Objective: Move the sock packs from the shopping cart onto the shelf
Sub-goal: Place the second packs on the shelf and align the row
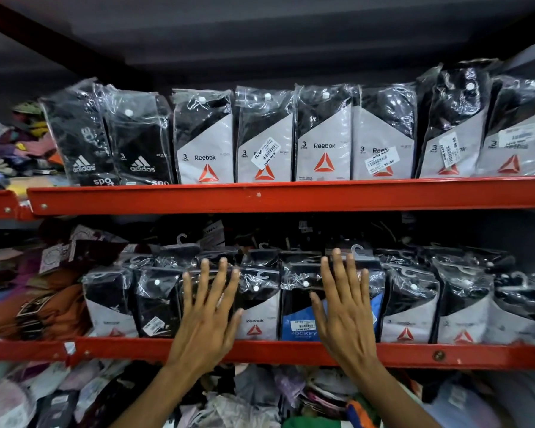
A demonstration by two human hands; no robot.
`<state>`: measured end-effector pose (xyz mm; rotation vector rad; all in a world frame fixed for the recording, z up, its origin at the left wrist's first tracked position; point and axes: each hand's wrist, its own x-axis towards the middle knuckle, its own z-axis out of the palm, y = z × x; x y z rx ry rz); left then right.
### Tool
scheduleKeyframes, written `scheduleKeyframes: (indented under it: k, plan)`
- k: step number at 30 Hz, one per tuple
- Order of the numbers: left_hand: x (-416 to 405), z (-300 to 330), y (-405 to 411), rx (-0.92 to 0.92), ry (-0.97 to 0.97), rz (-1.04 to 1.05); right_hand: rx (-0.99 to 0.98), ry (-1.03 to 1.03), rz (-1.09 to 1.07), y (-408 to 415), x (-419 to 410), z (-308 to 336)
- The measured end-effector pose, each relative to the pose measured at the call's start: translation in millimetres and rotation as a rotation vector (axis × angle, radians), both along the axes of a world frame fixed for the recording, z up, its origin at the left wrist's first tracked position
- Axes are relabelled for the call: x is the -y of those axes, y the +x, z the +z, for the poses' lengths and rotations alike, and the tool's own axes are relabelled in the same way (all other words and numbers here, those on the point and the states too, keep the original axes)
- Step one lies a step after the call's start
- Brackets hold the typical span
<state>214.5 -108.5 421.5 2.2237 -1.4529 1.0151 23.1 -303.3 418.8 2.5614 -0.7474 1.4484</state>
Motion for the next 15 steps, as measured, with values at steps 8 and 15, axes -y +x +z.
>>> scheduleKeyframes:
  k: [8, 15]
  plan:
    - [16.0, -19.8, 10.5, 0.006, 0.036, 0.025, -0.074, -0.051, -0.072, 15.8, 11.5, -18.4]
    - [22.2, -21.8, 15.5, -0.003, 0.028, 0.036, -0.070, -0.065, -0.096, 20.7, 13.3, -18.4]
